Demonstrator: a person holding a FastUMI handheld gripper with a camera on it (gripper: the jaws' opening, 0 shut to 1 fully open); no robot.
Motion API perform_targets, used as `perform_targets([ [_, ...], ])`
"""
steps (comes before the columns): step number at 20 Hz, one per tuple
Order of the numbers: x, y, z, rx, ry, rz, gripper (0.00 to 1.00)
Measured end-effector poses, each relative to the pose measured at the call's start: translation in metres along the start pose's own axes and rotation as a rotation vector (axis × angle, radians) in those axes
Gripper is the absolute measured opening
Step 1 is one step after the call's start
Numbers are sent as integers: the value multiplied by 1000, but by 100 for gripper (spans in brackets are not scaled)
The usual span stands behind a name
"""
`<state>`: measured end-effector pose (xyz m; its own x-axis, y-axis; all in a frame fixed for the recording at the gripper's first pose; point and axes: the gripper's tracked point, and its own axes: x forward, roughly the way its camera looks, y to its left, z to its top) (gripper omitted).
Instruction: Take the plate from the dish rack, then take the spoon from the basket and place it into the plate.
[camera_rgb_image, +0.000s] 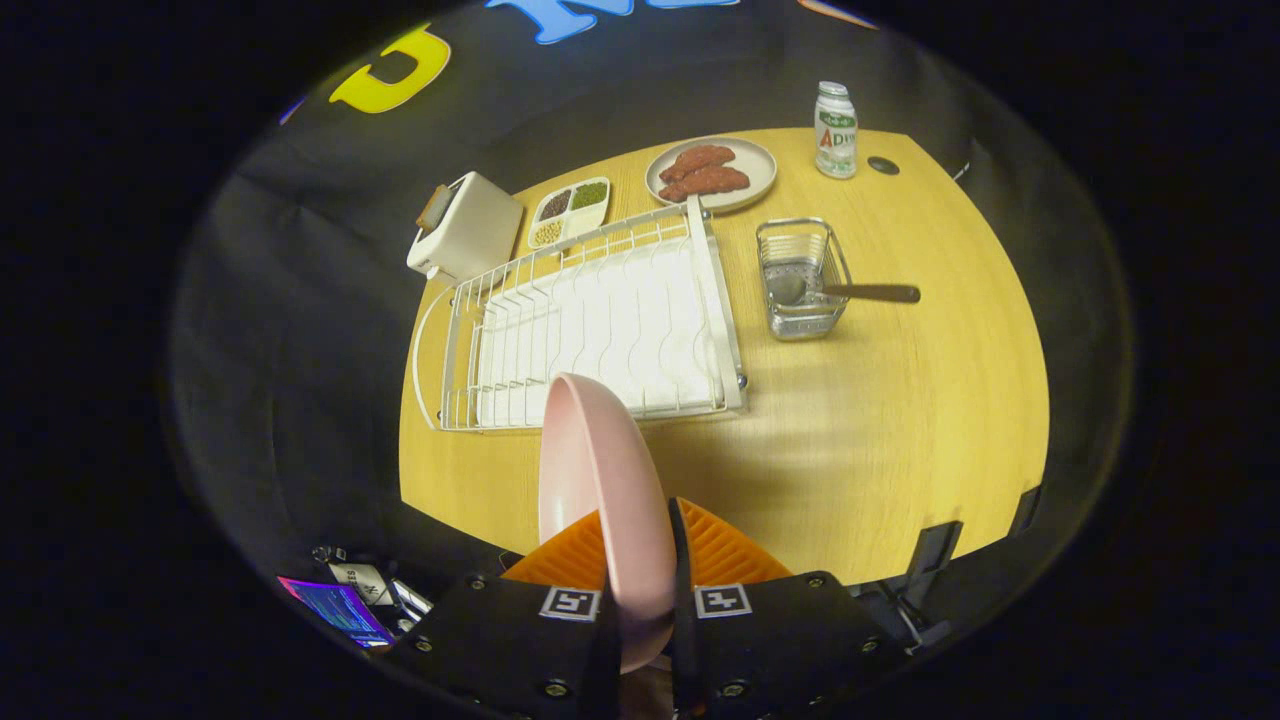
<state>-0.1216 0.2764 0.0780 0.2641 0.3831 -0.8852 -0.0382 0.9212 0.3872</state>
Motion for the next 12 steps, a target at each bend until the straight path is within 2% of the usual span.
perform_targets([
  [6,52,-13,-44,27,40,51,20],
  [12,86,-21,-45,74,-45,98,20],
])
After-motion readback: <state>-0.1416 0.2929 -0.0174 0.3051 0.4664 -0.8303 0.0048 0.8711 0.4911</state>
